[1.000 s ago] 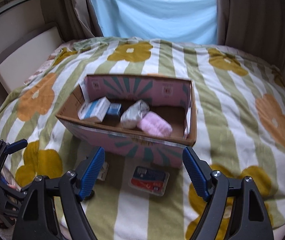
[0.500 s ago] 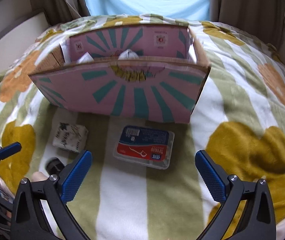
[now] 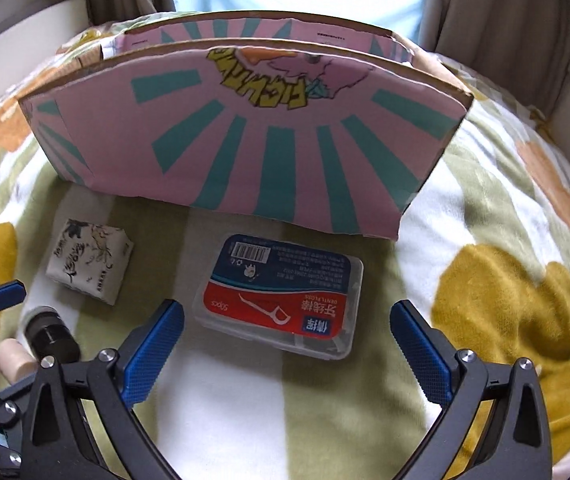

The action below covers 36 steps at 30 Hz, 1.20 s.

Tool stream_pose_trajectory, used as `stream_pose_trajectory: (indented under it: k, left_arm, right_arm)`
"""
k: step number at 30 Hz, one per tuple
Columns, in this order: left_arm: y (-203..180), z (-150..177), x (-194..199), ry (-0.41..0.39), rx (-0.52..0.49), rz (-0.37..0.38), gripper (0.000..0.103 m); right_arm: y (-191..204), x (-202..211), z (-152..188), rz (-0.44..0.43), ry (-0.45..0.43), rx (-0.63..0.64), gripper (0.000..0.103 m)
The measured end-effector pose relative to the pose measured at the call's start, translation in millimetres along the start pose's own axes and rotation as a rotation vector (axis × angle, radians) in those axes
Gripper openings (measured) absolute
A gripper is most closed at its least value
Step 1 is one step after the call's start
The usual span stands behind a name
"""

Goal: Organize objects
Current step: 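Grasp the black jar with the left gripper while the right grasps the red-and-white floss box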

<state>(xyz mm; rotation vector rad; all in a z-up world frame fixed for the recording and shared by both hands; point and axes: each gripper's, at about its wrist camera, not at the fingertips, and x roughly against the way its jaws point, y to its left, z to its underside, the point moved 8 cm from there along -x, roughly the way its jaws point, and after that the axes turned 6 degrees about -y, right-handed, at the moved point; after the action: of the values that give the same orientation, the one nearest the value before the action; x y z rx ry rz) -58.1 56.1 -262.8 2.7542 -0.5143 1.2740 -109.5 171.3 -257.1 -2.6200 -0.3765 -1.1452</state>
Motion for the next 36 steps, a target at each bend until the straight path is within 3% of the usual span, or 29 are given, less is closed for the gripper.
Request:
stream_pose_trajectory:
  k: [4,6,11,18,36]
  left_arm:
    - [1,3,-4,0.009,0.007,0.001,0.067]
    - [1,5,-6,0.016,0.007,0.001,0.055]
    - [2,7,-7,0.011,0.018,0.021,0.039]
    - [0,6,-5,0.012,0.013,0.043,0.028]
    - [17,-14,23,-0.042,0.073,0.067,0.027]
  right_arm:
    - [3,0,1,0.027,-0.005,0.045,0.099]
    - [5,-1,1,0.030,-0.006,0.060,0.096]
    - [4,-3,4,0.040,0.001,0.073,0.082]
    - [0,6,7,0.038,-0.026,0.085,0.082]
    - [-20,41,-2,0.006,-0.075,0.060,0.082]
